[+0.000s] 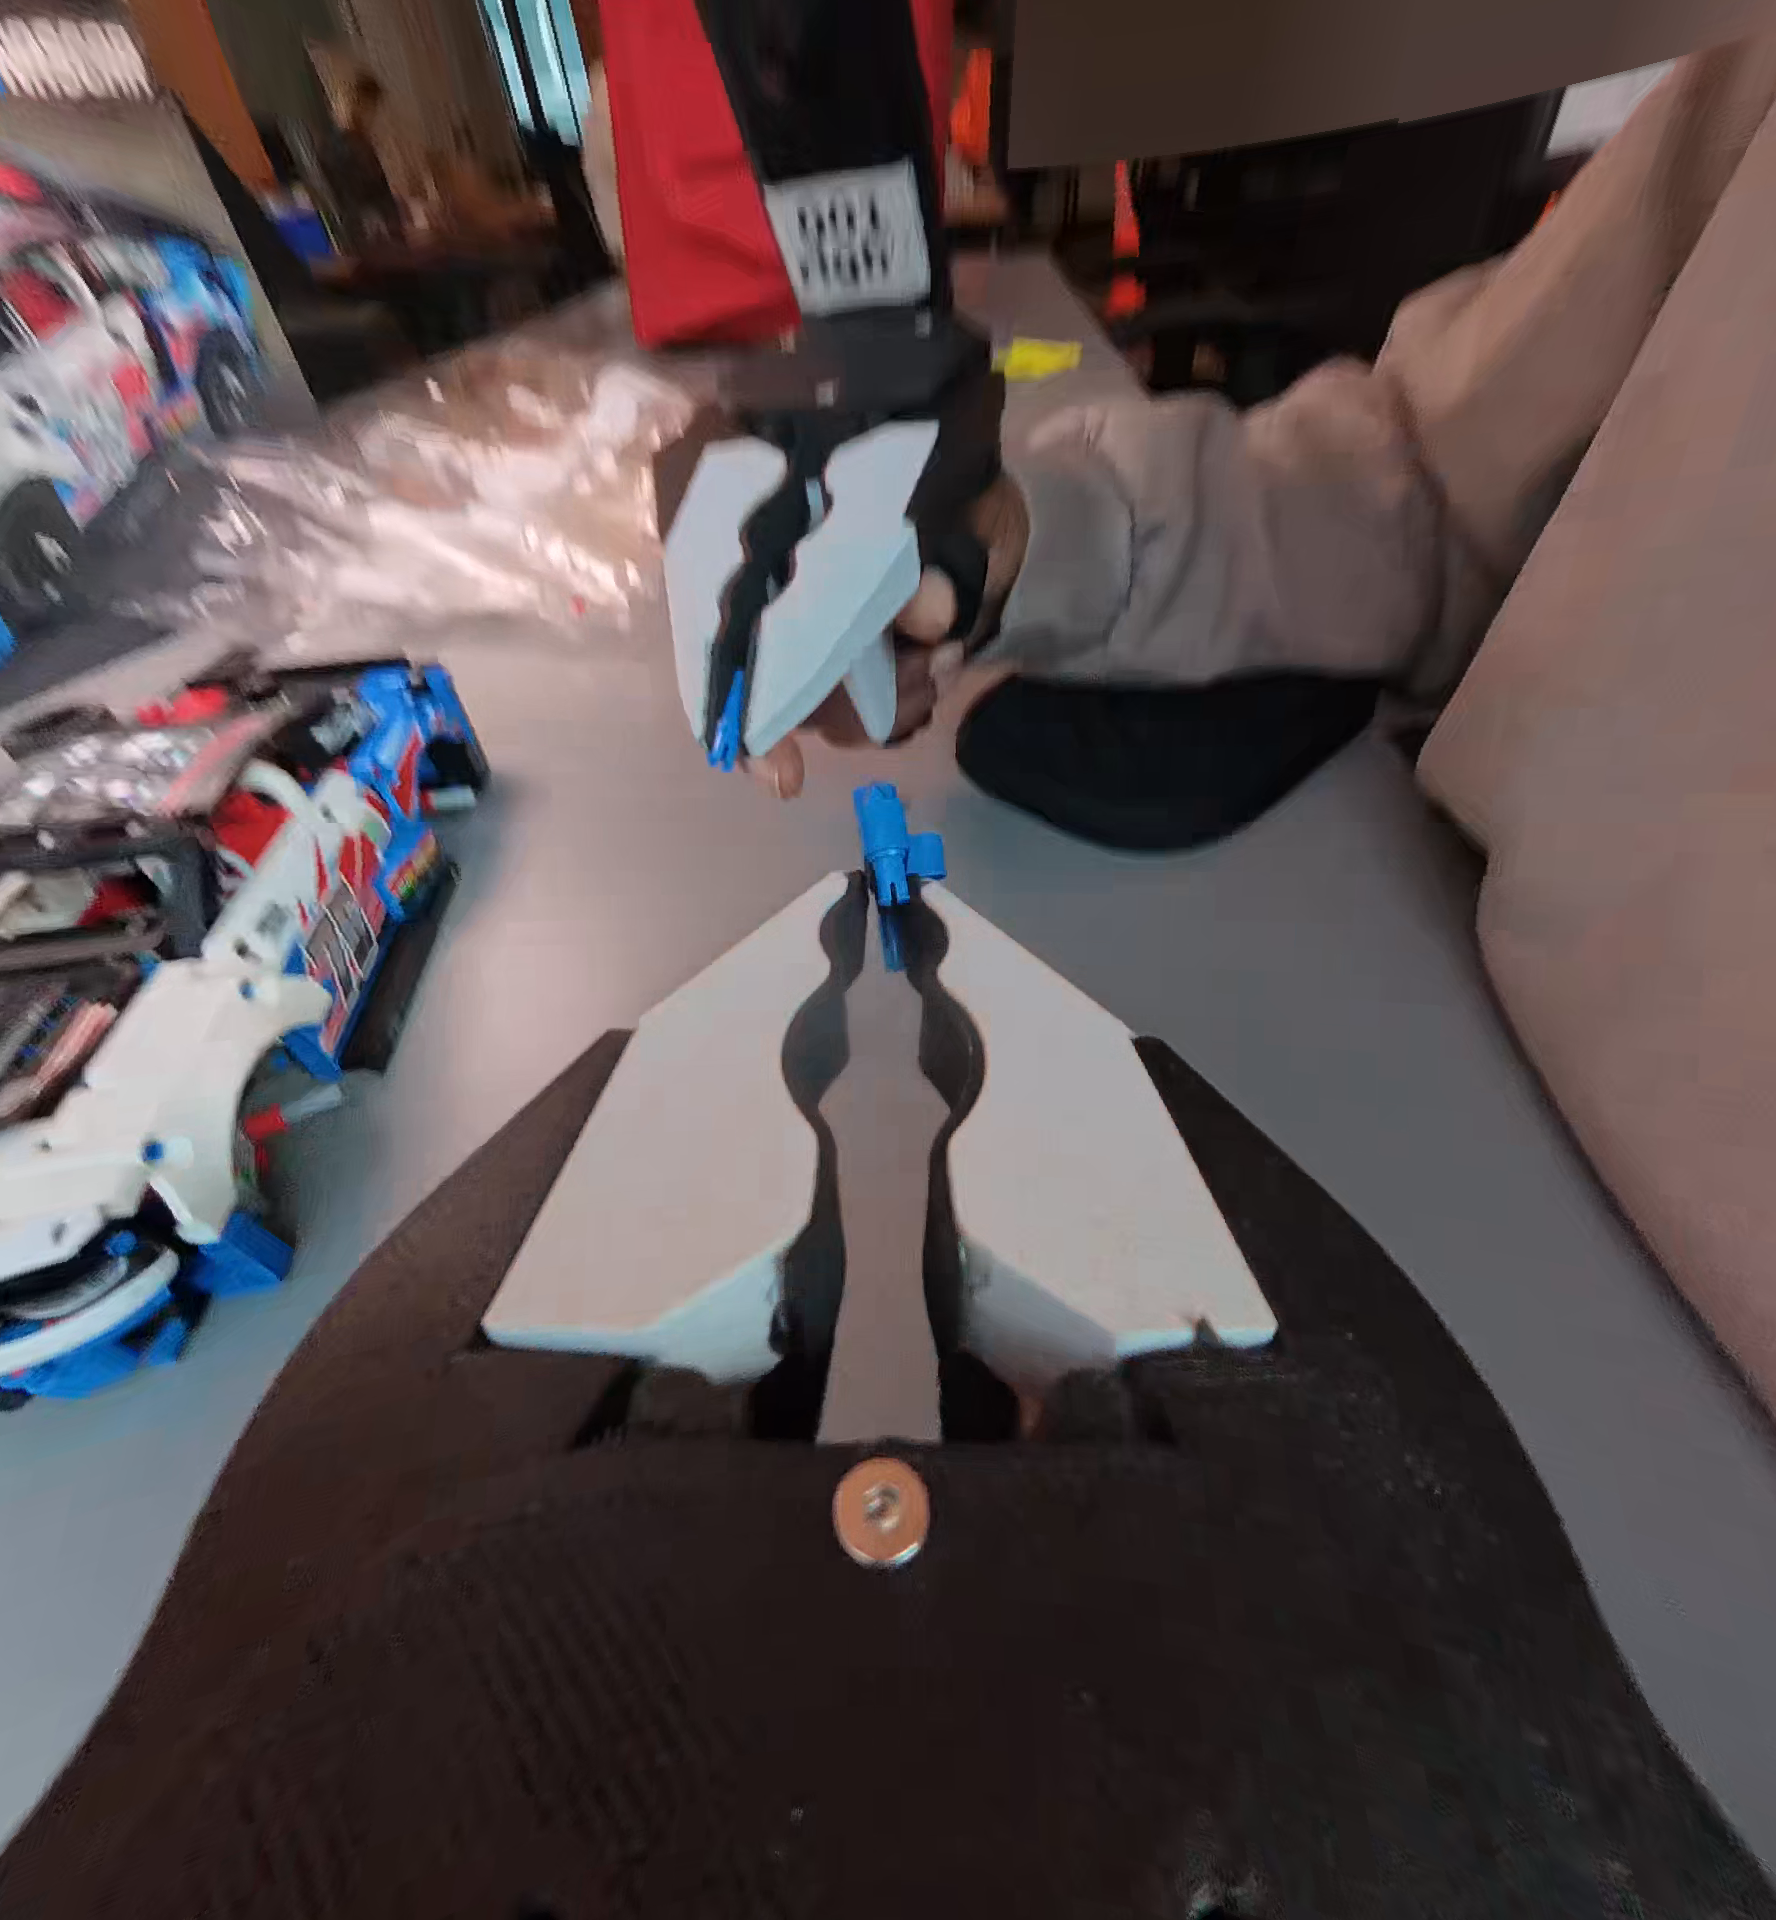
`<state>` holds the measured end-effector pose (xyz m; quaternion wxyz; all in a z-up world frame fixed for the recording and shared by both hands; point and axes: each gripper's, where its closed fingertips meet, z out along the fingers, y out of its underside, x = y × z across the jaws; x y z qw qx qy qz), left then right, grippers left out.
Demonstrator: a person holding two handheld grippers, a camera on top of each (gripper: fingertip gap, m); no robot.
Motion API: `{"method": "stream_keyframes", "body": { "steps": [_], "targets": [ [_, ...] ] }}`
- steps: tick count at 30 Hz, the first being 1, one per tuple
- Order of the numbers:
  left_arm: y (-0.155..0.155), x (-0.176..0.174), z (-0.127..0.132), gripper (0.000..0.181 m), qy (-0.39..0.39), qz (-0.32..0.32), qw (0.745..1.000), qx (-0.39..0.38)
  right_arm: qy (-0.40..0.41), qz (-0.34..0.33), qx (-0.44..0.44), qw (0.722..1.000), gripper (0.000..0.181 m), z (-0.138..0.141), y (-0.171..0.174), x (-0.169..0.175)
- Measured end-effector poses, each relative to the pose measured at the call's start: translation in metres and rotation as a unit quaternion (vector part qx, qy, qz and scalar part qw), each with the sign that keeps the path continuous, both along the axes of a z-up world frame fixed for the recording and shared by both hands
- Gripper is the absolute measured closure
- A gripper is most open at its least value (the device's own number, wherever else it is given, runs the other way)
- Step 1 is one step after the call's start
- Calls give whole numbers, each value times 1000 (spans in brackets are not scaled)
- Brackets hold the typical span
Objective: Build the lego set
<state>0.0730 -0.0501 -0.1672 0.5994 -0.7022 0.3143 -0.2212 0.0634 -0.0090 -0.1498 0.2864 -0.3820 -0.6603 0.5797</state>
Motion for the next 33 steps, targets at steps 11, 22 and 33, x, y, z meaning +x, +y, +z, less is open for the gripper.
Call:
{"method": "stream_keyframes", "body": {
  "steps": [11,22,33],
  "targets": [
    [-8,-11,42,176,-50,27,994,98,20,56,-32,998,179,11,-23,9],
    [-7,-6,38,177,-12,29,991,130,30,75,-33,996,179,17,-37,13],
    [-4,-5,29,177,6,32,993,116,24,77,-31,996,179,13,-39,12]
  ]
}}
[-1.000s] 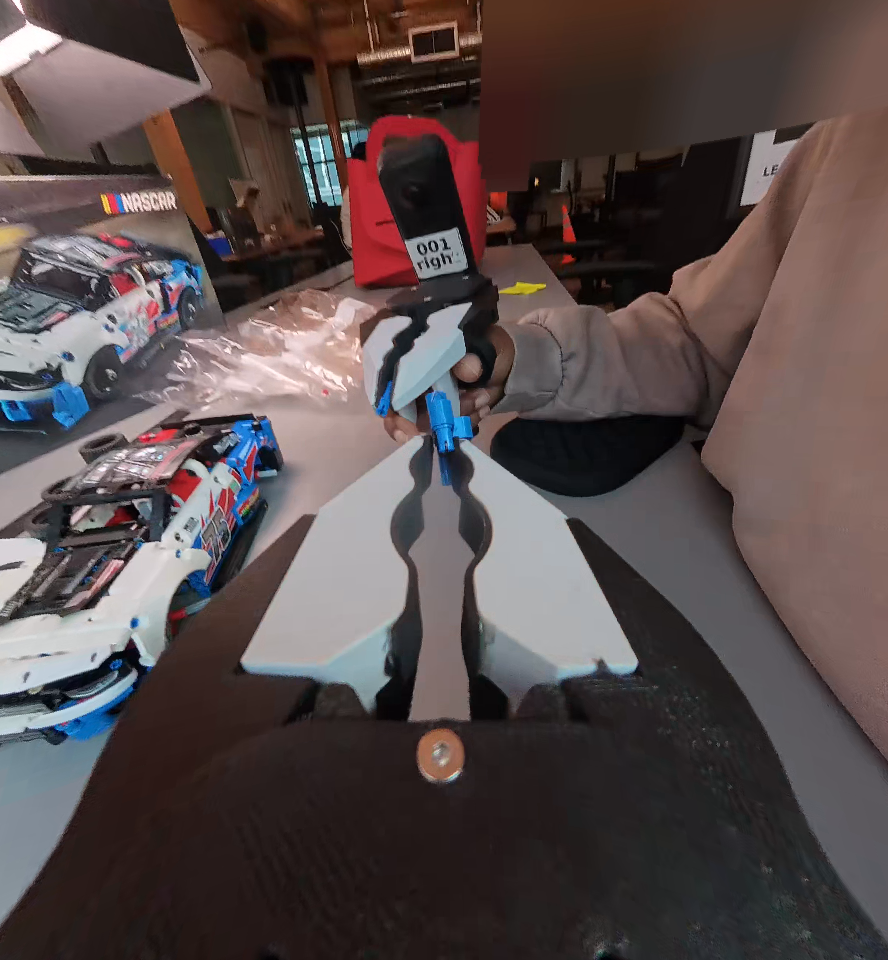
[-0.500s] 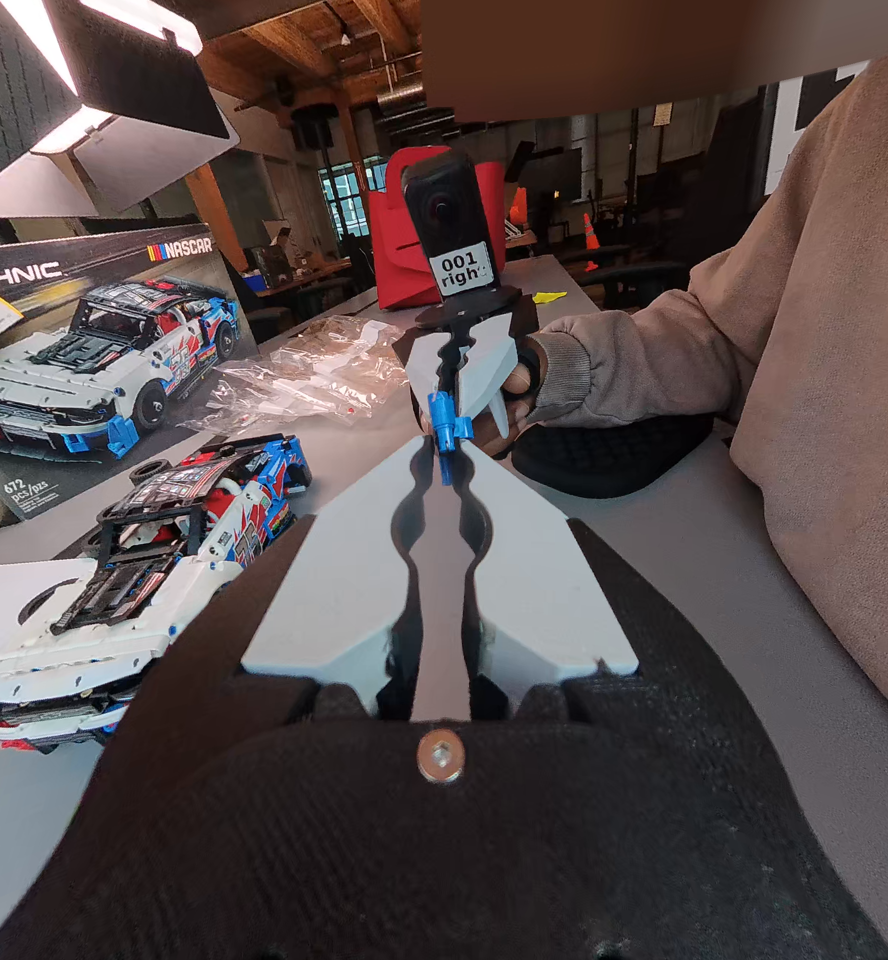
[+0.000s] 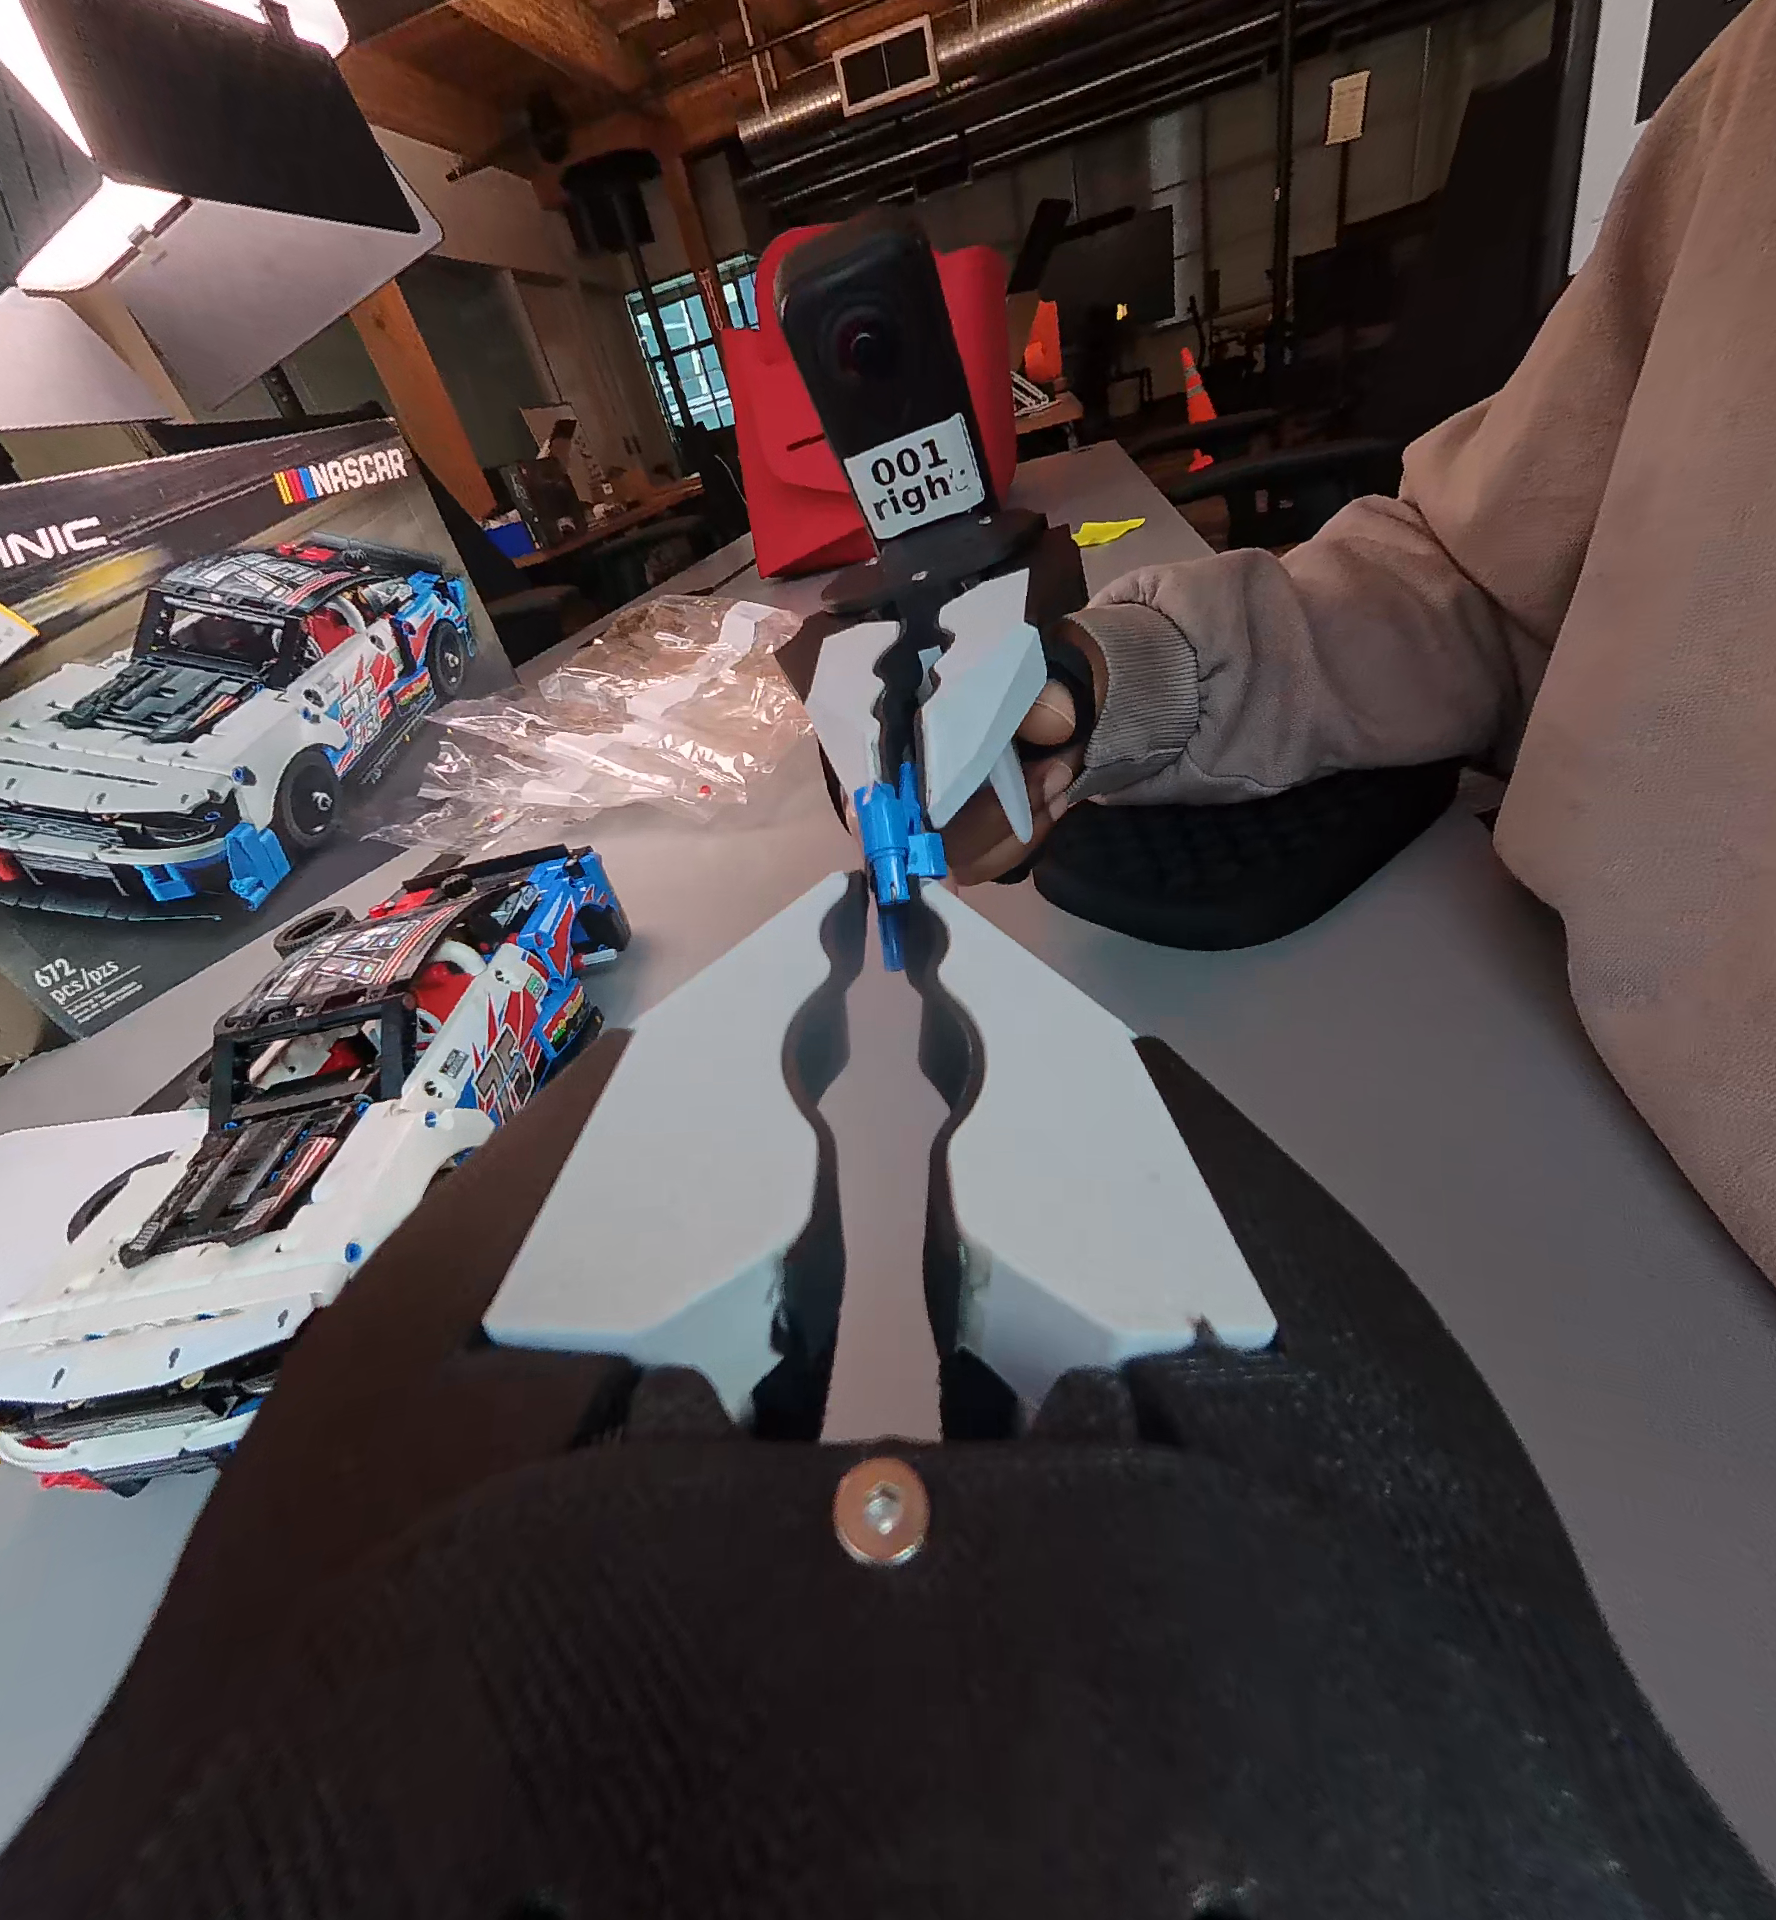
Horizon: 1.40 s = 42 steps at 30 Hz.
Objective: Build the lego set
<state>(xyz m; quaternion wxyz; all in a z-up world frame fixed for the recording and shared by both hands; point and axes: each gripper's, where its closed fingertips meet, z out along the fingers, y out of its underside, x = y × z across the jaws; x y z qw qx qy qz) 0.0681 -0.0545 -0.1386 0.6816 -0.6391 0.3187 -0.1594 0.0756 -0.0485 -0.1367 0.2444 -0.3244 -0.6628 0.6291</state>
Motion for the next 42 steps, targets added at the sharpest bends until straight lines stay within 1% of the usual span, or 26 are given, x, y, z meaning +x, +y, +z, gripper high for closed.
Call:
{"method": "stream_keyframes", "body": {
  "steps": [12,21,29,42],
  "targets": [
    [3,1,-8,177,8,5,1000,-17,-11,-3,9,1000,179,-8,0,-2],
    [1,1,-5,177,-12,-7,1000,-21,-17,-5,11,1000,179,-12,0,-4],
    [-1,-1,-1,177,-34,-14,999,-23,-16,-8,7,1000,179,-12,0,-4],
    [2,-2,-9,177,-25,-7,999,-47,-14,-11,9,1000,179,-11,1,-5]
  ]
}}
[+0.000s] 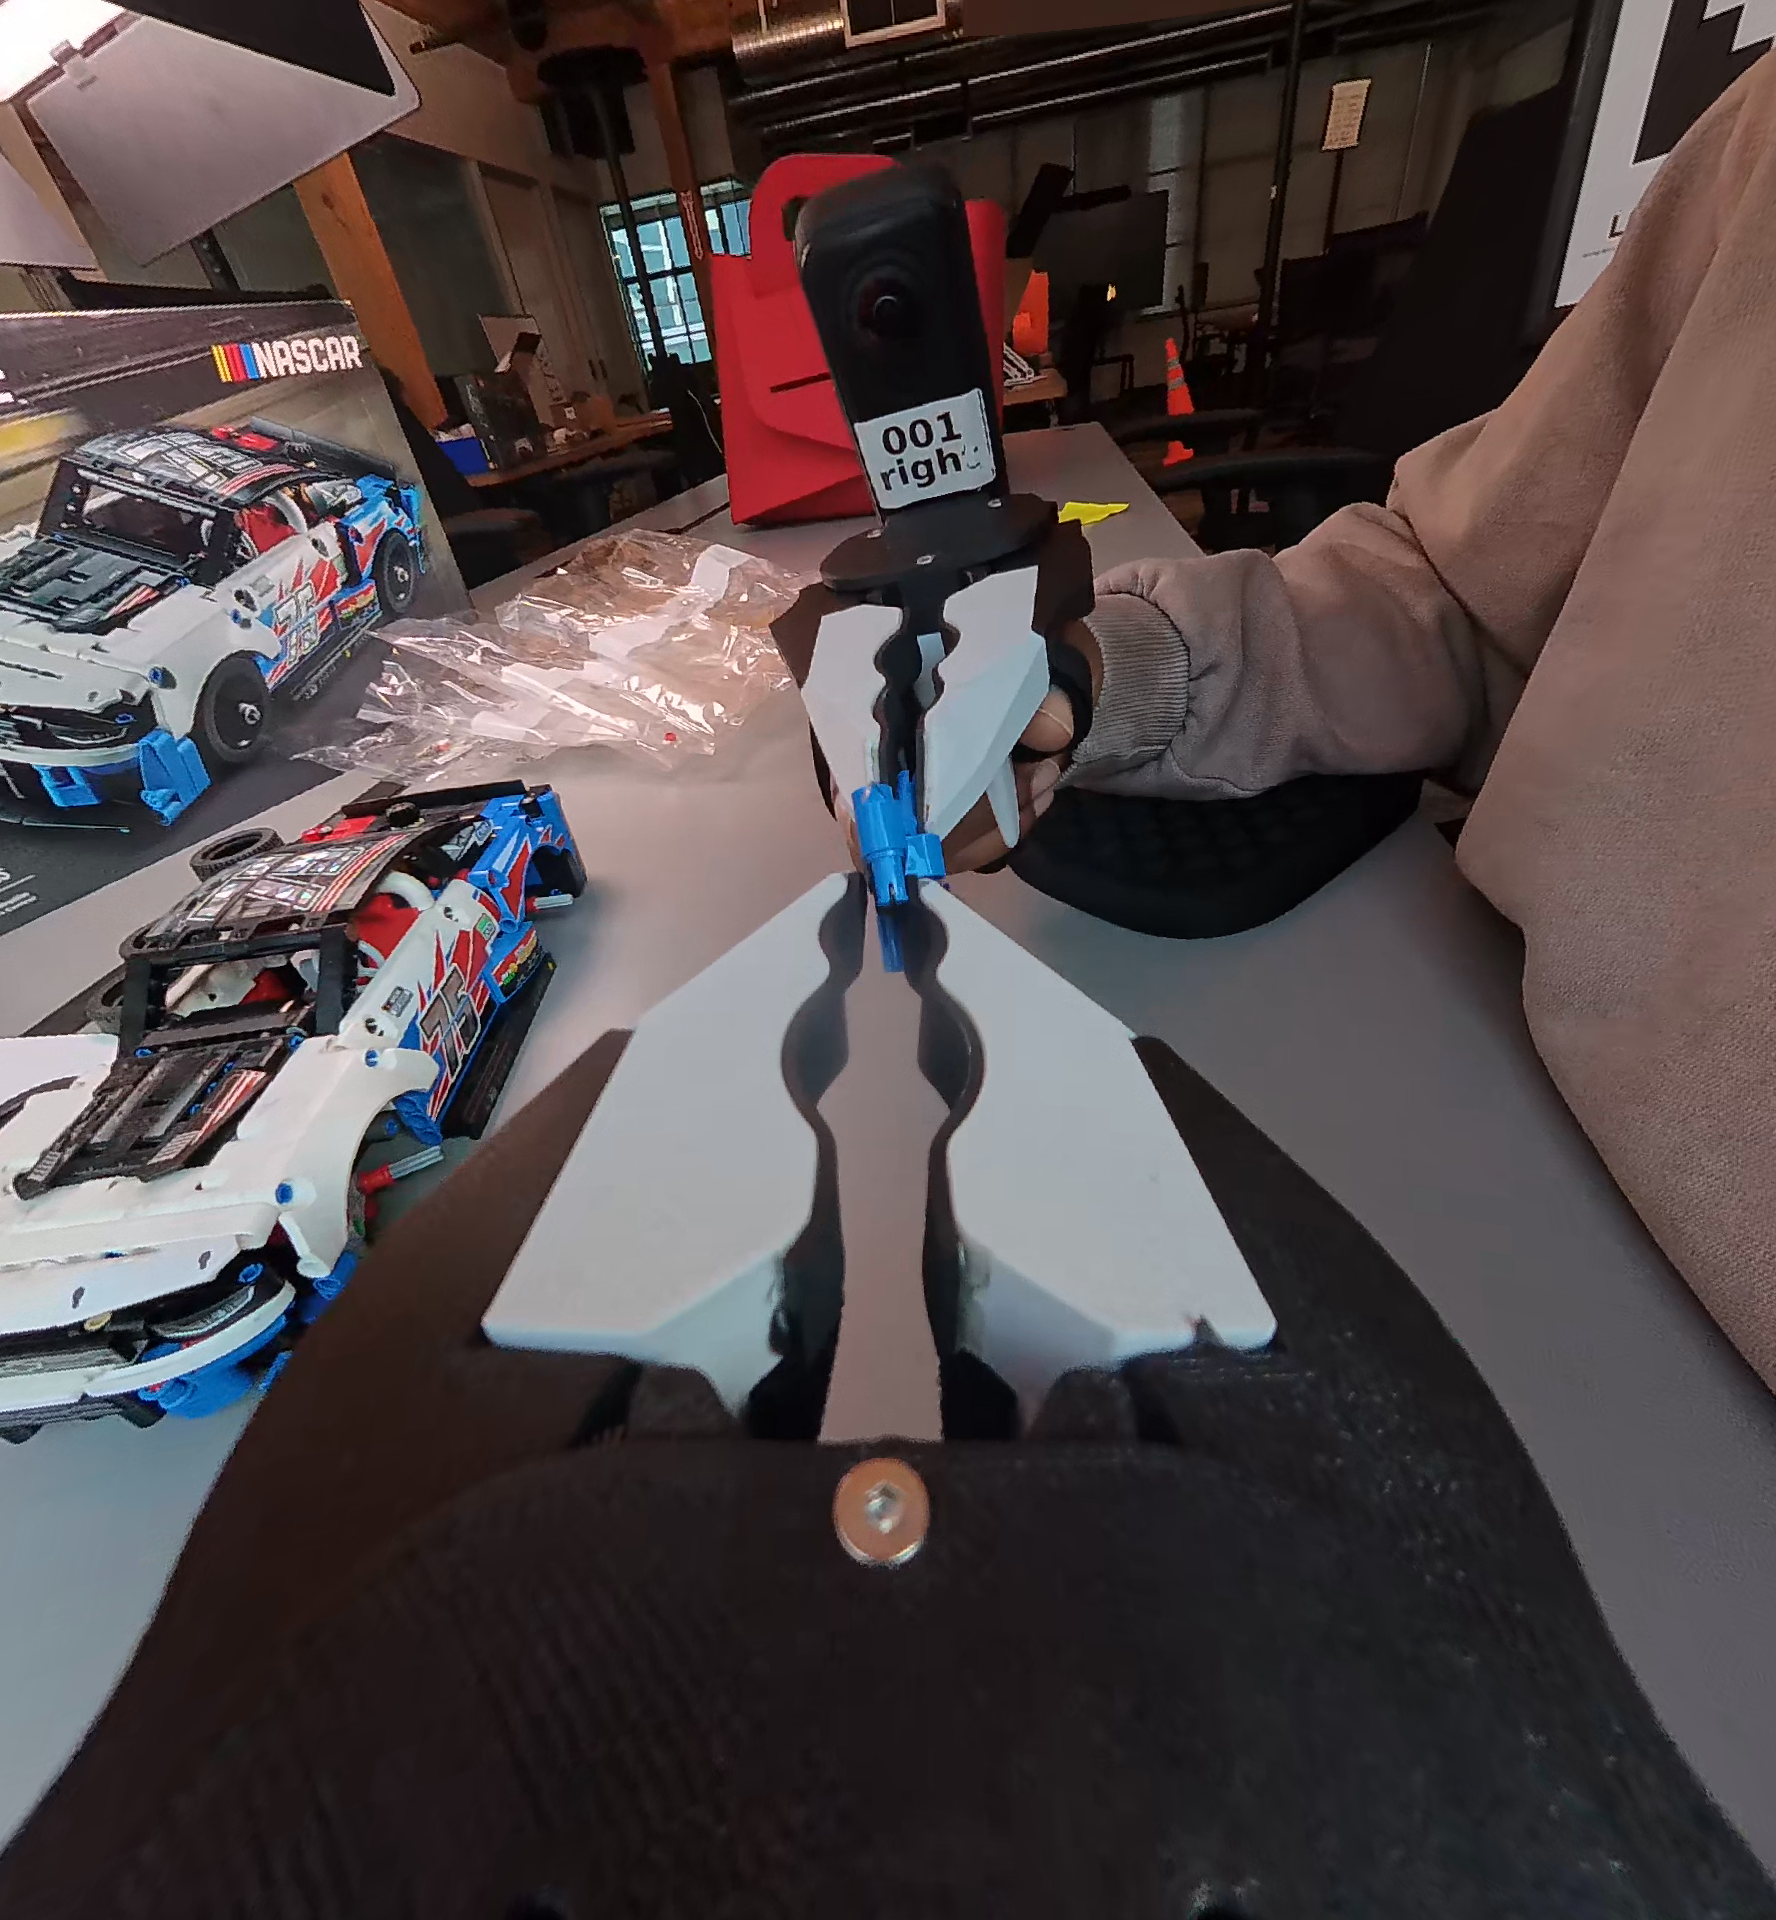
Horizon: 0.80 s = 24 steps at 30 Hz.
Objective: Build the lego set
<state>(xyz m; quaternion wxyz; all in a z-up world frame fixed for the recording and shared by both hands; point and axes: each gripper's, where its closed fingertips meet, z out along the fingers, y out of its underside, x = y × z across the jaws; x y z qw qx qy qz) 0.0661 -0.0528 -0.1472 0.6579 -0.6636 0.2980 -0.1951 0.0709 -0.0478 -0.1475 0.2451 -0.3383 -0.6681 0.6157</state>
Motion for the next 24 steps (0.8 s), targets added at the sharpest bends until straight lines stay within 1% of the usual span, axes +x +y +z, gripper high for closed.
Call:
{"method": "stream_keyframes", "body": {
  "steps": [8,14,17,22,24],
  "targets": [
    [-2,0,3,177,-17,-11,1000,2,3,-4,-1,1000,179,2,1,-1],
    [-3,2,2,177,-15,-18,1000,3,8,-3,2,1000,179,5,-2,0],
    [0,2,-7,177,1,-9,1000,-22,-1,1,15,1000,179,2,-5,1],
    [4,3,-24,177,22,-4,997,-74,-37,11,47,998,179,-14,-6,2],
    [3,5,-28,177,23,-10,996,-90,-53,14,61,997,179,-21,-5,3]
  ]
}}
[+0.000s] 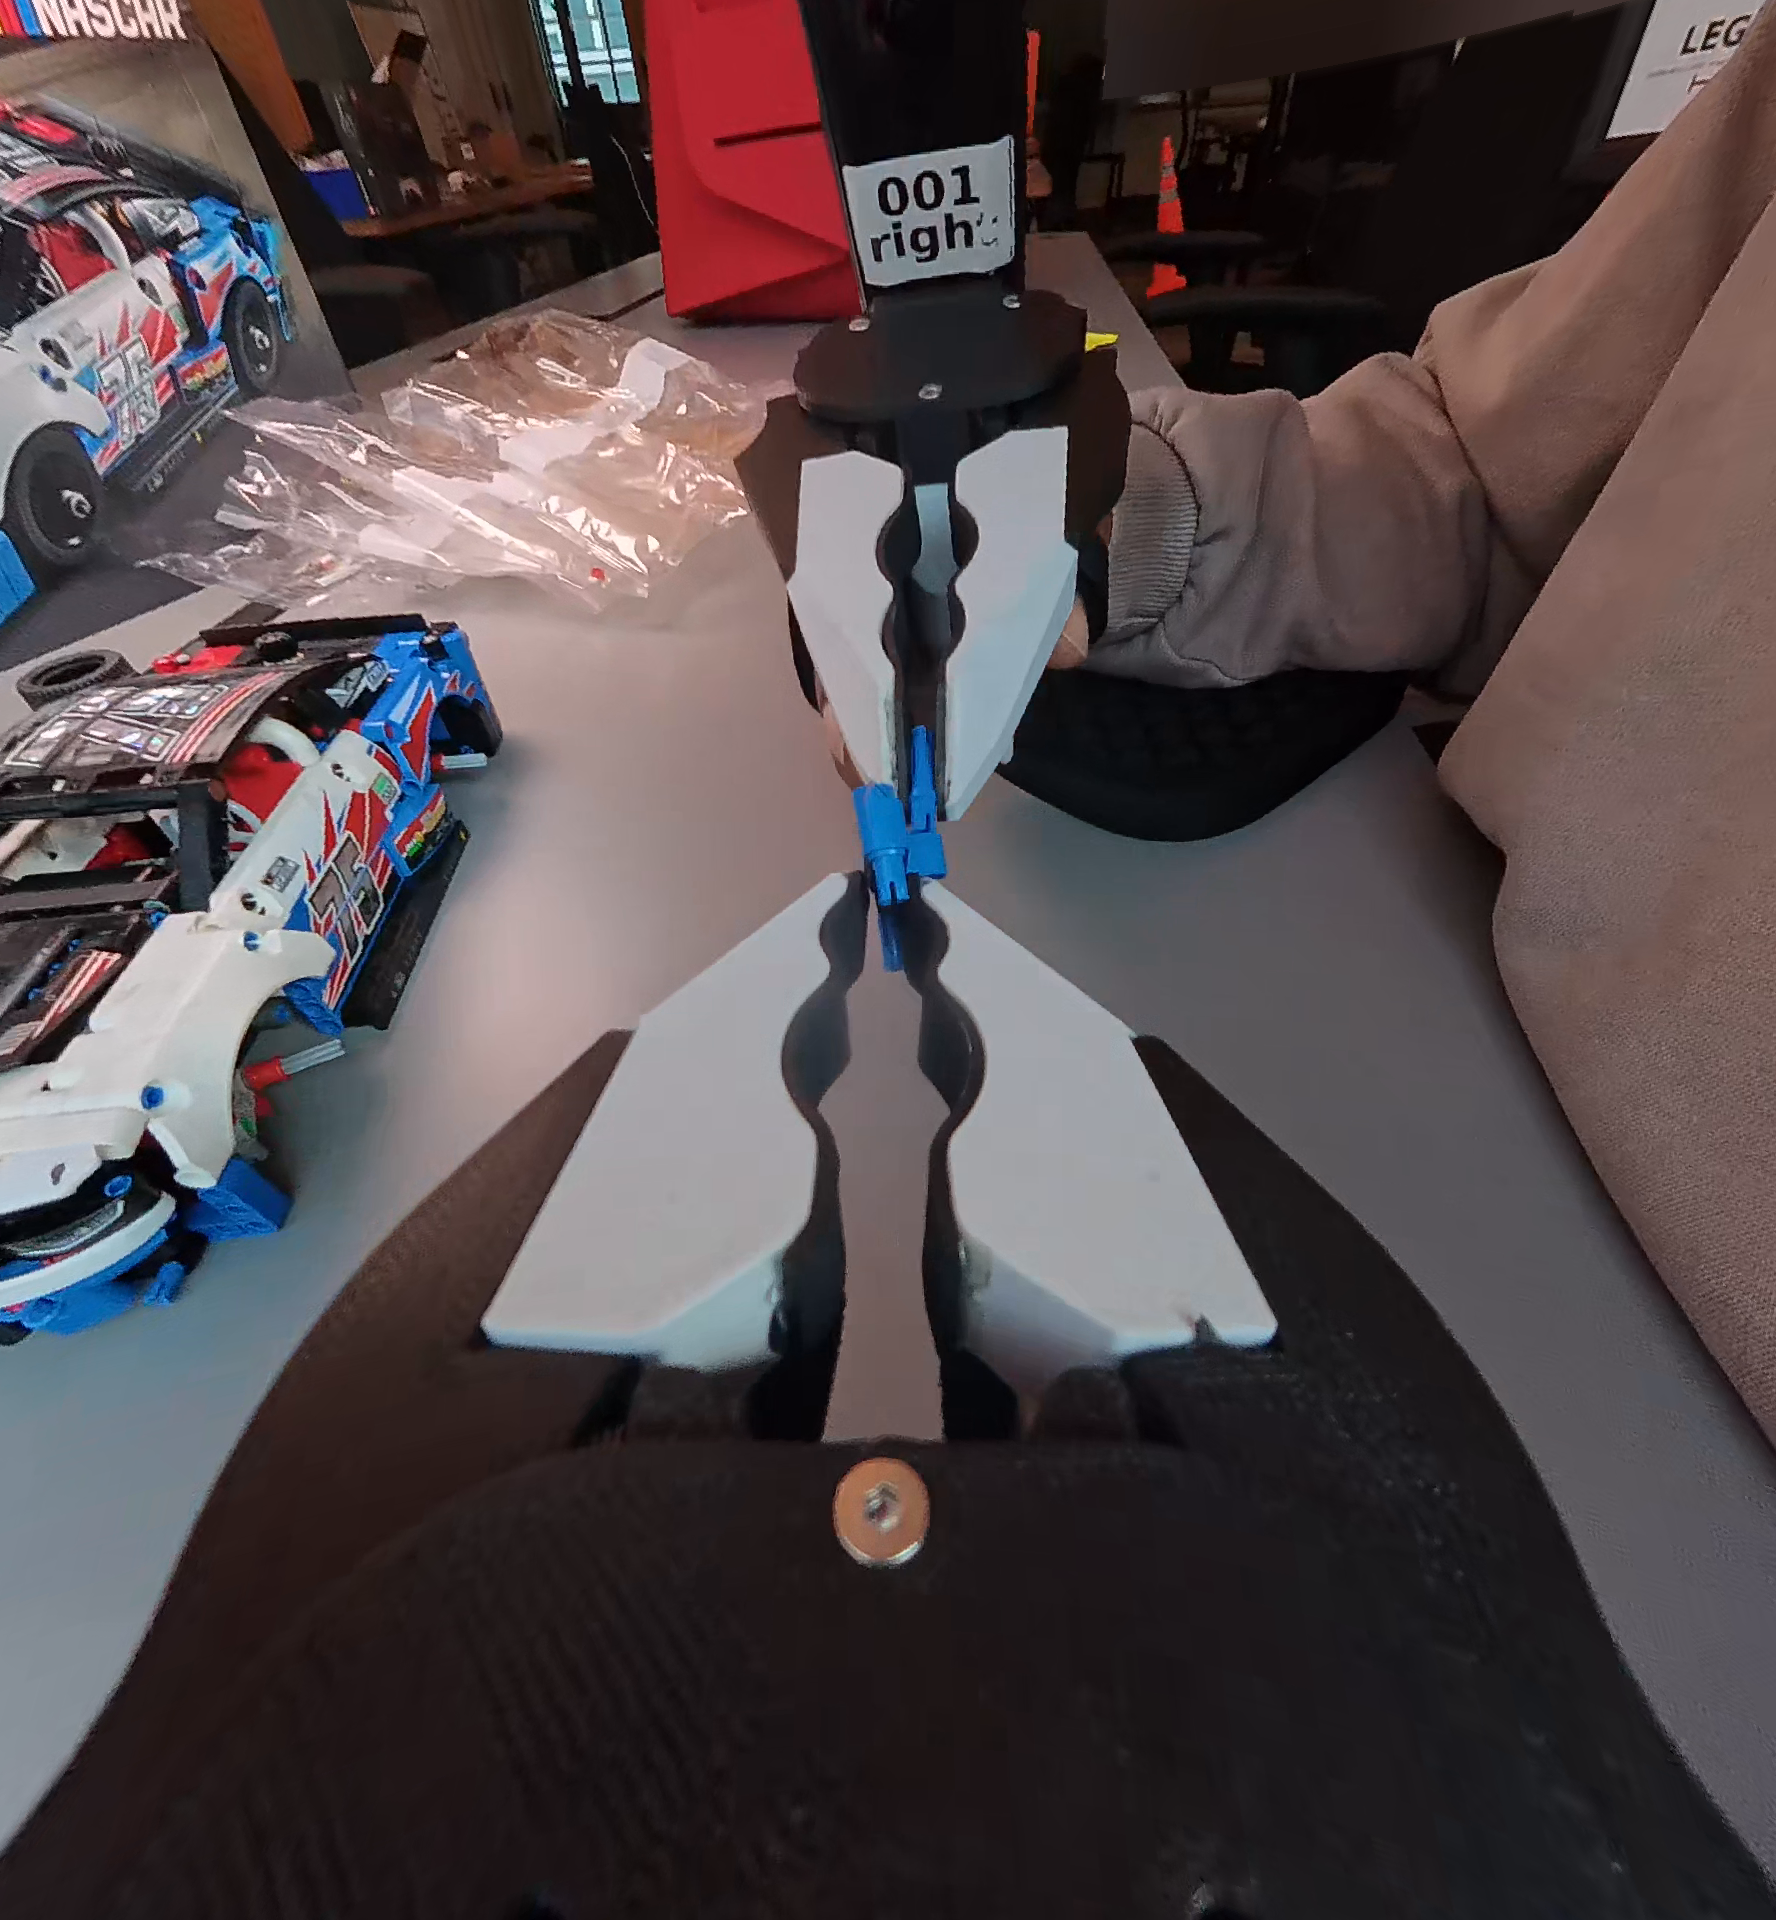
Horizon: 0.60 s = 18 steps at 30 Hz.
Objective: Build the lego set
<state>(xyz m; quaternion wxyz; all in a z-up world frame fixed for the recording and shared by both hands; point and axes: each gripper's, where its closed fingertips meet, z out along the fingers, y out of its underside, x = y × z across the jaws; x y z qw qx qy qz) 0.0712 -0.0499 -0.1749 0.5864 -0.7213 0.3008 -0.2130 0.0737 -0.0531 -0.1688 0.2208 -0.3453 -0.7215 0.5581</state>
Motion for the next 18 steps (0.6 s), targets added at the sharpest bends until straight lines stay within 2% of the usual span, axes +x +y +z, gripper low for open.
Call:
{"method": "stream_keyframes", "body": {
  "steps": [8,11,14,18],
  "targets": [
    [0,4,-17,177,6,2,998,-65,-45,14,30,998,179,-19,0,5],
    [-1,7,-30,177,38,3,994,-99,-69,16,68,995,179,-32,-1,7],
    [2,4,-34,177,30,19,993,-115,-90,5,37,995,179,-34,2,4],
    [1,3,-45,178,57,28,990,-127,-140,-4,6,990,180,-46,1,3]
  ]
}}
